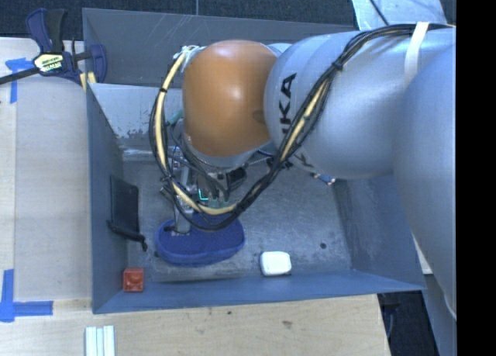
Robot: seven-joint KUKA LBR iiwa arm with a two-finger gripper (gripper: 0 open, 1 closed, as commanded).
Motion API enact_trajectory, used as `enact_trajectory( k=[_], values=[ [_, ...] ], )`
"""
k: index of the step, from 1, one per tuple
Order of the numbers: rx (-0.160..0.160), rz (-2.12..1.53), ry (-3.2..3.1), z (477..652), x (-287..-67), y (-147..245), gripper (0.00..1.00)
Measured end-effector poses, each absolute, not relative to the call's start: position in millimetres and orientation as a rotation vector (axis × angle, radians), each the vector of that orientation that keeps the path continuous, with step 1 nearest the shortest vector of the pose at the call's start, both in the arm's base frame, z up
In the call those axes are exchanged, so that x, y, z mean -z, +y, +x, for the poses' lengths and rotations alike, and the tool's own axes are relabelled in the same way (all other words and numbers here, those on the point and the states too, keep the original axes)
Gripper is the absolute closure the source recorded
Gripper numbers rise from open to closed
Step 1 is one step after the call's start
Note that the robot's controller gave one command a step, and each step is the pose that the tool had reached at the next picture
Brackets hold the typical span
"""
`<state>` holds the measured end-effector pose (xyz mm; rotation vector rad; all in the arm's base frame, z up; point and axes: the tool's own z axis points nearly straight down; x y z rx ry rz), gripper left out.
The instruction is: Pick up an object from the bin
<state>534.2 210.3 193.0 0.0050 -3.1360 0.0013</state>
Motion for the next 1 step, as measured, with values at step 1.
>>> enact_trajectory(
  k=[1],
  values=[
    [0.001, 0.694, -3.065, 494.8, -82.0, 150.4, 0.0]
  ],
)
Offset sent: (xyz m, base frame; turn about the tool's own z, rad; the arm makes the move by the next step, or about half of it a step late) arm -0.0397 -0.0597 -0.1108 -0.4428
